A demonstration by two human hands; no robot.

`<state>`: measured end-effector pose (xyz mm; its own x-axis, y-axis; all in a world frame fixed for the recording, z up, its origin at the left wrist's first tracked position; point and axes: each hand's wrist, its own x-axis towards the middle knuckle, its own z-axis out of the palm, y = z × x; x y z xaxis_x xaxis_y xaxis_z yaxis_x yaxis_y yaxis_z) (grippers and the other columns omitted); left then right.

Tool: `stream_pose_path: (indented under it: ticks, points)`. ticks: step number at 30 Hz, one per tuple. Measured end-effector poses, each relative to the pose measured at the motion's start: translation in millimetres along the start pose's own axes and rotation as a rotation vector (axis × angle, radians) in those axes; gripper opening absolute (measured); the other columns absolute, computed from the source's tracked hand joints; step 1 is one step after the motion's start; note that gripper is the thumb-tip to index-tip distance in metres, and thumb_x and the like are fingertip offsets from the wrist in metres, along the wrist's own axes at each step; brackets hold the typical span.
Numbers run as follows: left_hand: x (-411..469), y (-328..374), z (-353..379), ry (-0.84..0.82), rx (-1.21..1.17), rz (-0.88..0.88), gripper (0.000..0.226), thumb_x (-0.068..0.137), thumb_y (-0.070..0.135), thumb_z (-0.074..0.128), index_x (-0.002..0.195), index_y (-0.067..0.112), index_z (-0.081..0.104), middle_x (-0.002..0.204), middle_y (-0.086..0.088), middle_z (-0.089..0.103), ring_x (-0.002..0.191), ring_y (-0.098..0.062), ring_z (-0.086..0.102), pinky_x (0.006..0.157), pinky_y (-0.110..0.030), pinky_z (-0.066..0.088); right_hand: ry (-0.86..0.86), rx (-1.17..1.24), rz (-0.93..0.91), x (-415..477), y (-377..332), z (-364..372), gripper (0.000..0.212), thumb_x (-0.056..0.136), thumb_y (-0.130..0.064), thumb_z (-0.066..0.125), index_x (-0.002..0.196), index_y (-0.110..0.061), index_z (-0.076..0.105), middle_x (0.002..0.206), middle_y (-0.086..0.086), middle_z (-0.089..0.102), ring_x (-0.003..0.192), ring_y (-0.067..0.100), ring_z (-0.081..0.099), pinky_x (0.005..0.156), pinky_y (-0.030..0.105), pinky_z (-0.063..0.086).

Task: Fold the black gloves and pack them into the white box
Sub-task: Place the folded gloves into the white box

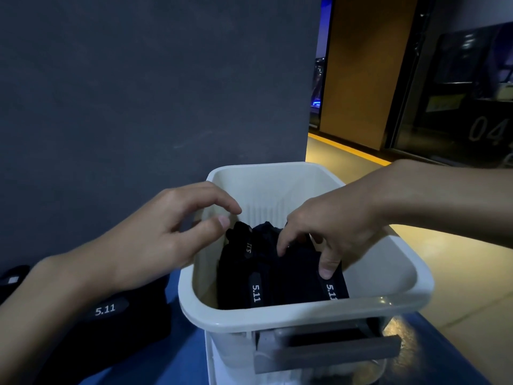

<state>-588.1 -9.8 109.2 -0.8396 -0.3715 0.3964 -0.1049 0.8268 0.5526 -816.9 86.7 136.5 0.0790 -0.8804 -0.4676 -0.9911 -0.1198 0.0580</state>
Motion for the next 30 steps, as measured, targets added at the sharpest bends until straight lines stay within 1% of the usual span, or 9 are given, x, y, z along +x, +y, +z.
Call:
stream_pose_path:
  ticks: [2, 4, 8, 12, 16, 20, 23, 27, 30]
  points:
    - [-0.9, -0.4, -0.9, -0.004, 0.031, 0.008, 0.037, 0.086, 0.054, 0.046, 0.107, 0.033, 0.068, 0.114, 0.015, 0.065, 0.112, -0.011, 0.061, 0.094, -0.033, 0.045, -0.013, -0.019, 0.014, 0.8, -0.3, 0.9, 0.07, 0.08, -0.034, 0.079, 0.14, -0.041, 0.044, 0.121, -0.012, 0.047, 0.08, -0.001, 0.04, 0.059, 0.006, 0.025]
    - [-1.0, -0.4, -1.9, -0.011, 0.06, 0.004, 0.037, 0.085, 0.053, 0.047, 0.107, 0.032, 0.068, 0.115, 0.016, 0.064, 0.114, -0.009, 0.059, 0.094, -0.026, 0.042, -0.025, -0.04, 0.024, 1.0, -0.2, 1.8, 0.07, 0.081, -0.034, 0.078, 0.141, -0.04, 0.043, 0.131, -0.008, 0.049, 0.087, 0.002, 0.04, 0.058, 0.006, 0.025]
    - [-0.7, 0.5, -3.4, -0.02, 0.082, -0.019, 0.037, 0.083, 0.055, 0.048, 0.106, 0.033, 0.068, 0.115, 0.017, 0.064, 0.111, -0.012, 0.06, 0.093, -0.034, 0.044, -0.035, -0.067, 0.04, 1.1, -1.4, 2.2, 0.069, 0.083, -0.034, 0.076, 0.143, -0.039, 0.041, 0.134, -0.007, 0.05, 0.089, 0.004, 0.041, 0.054, 0.005, 0.029]
    - [-0.4, 1.9, -2.8, -0.024, 0.078, -0.04, 0.038, 0.081, 0.057, 0.046, 0.104, 0.035, 0.068, 0.113, 0.018, 0.065, 0.105, -0.015, 0.062, 0.092, -0.047, 0.047, -0.037, -0.079, 0.037, 2.1, -2.2, 2.2, 0.07, 0.082, -0.034, 0.076, 0.143, -0.039, 0.041, 0.135, -0.005, 0.051, 0.094, 0.006, 0.042, 0.058, 0.007, 0.028]
    - [-1.5, 1.4, -1.4, -0.012, 0.045, -0.067, 0.038, 0.078, 0.06, 0.047, 0.1, 0.037, 0.069, 0.113, 0.021, 0.065, 0.112, -0.006, 0.059, 0.099, -0.036, 0.045, -0.055, -0.098, 0.038, 2.8, -3.2, 3.3, 0.071, 0.083, -0.033, 0.075, 0.145, -0.038, 0.04, 0.138, -0.005, 0.049, 0.106, 0.01, 0.047, 0.08, 0.02, 0.032]
    - [-1.5, 3.2, -1.2, -0.022, 0.05, -0.088, 0.037, 0.075, 0.061, 0.047, 0.101, 0.043, 0.067, 0.11, 0.018, 0.065, 0.107, -0.01, 0.06, 0.096, -0.042, 0.046, -0.053, -0.127, 0.034, 3.5, -3.8, 4.3, 0.071, 0.084, -0.032, 0.075, 0.145, -0.035, 0.04, 0.139, -0.005, 0.049, 0.123, 0.018, 0.048, 0.081, 0.019, 0.03]
    - [-1.3, 5.5, -1.5, -0.026, 0.071, -0.088, 0.037, 0.075, 0.061, 0.046, 0.1, 0.043, 0.066, 0.108, 0.018, 0.066, 0.102, -0.014, 0.061, 0.093, -0.045, 0.046, -0.043, -0.134, 0.014, 3.0, -3.9, 4.0, 0.07, 0.083, -0.032, 0.076, 0.144, -0.035, 0.043, 0.137, -0.005, 0.051, 0.116, 0.017, 0.051, 0.082, 0.02, 0.031]
    - [-1.2, 8.8, -2.6, -0.001, 0.085, -0.078, 0.036, 0.075, 0.06, 0.046, 0.101, 0.044, 0.065, 0.107, 0.024, 0.067, 0.103, -0.01, 0.062, 0.089, -0.031, 0.045, -0.006, -0.113, 0.037, -3.9, -1.6, -1.0, 0.07, 0.082, -0.036, 0.077, 0.142, -0.04, 0.043, 0.124, -0.005, 0.052, 0.086, 0.006, 0.044, 0.076, 0.021, 0.034]
    - [-3.4, 14.5, -4.4, 0.029, 0.104, -0.07, 0.03, 0.079, 0.055, 0.049, 0.097, 0.041, 0.068, 0.106, 0.024, 0.066, 0.103, -0.007, 0.062, 0.083, -0.025, 0.048, 0.025, -0.086, 0.056, -14.4, -1.9, -6.8, 0.068, 0.083, -0.037, 0.076, 0.142, -0.04, 0.043, 0.116, -0.01, 0.05, 0.086, 0.004, 0.046, 0.074, 0.019, 0.035]
